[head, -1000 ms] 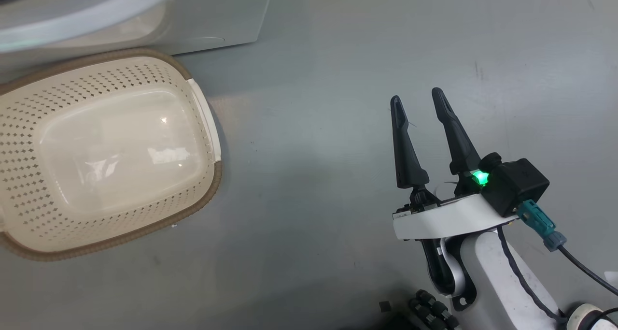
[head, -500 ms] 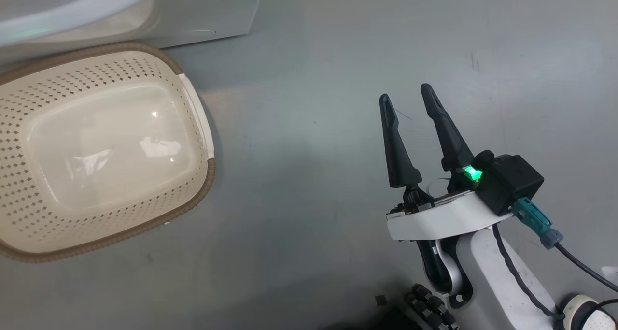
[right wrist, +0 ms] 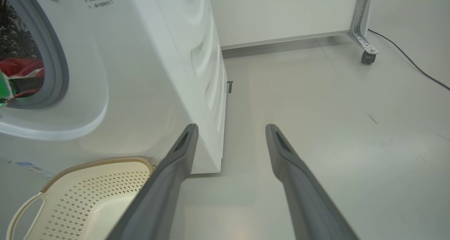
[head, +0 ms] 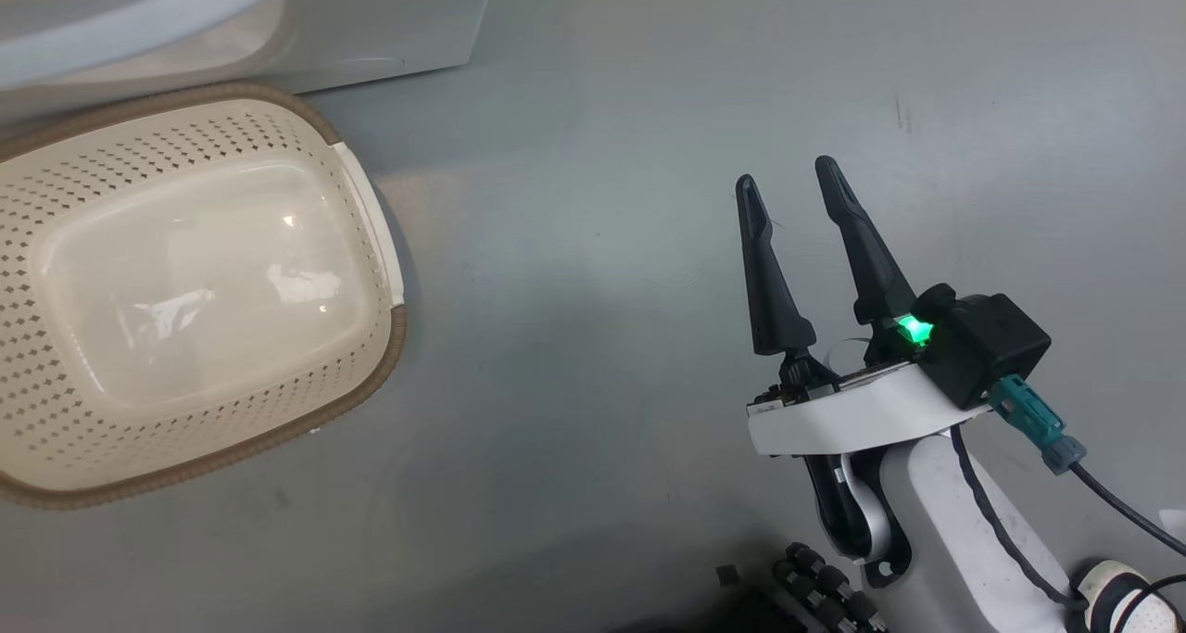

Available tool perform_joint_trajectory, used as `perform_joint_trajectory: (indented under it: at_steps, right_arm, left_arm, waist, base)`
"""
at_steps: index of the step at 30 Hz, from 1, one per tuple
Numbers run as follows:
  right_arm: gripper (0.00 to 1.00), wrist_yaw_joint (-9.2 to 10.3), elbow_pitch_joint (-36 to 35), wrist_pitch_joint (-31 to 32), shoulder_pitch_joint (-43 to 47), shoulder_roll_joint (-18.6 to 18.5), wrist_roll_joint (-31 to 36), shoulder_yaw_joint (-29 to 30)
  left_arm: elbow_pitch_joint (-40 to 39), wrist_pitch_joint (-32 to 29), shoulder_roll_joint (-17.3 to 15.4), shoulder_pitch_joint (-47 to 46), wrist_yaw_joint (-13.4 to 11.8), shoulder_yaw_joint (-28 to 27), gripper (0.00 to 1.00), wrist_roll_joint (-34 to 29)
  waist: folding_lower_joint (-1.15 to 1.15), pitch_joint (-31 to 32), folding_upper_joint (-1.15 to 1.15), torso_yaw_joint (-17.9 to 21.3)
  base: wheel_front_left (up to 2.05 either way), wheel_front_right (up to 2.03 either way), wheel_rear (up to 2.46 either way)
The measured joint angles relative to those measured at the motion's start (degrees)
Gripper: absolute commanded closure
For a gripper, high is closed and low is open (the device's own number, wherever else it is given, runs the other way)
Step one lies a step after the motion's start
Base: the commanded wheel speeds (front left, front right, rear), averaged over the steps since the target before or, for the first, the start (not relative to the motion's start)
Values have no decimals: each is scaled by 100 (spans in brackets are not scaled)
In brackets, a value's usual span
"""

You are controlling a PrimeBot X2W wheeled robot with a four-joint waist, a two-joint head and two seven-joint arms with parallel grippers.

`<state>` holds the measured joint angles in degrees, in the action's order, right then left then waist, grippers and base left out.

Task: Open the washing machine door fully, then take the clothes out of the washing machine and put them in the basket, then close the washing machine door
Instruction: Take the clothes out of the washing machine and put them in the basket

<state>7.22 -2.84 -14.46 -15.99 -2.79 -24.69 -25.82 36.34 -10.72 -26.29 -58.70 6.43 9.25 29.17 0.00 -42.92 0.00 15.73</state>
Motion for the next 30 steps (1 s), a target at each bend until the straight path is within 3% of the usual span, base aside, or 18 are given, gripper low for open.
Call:
perform_joint_trajectory:
  at_steps: [15,30]
  right_arm:
    - [0,0,227,0,-1,-1,66,136]
    - [0,0,548,-1,4,-5,257,358]
  left_arm:
    - [443,545,377,-14,44,153,100,82]
    - [643,1336,820,396,76,654,100,160]
  waist:
    - [0,306,0,-179]
    - [-1,951,0,-589]
  base:
    - [0,0,0]
    - [0,0,0]
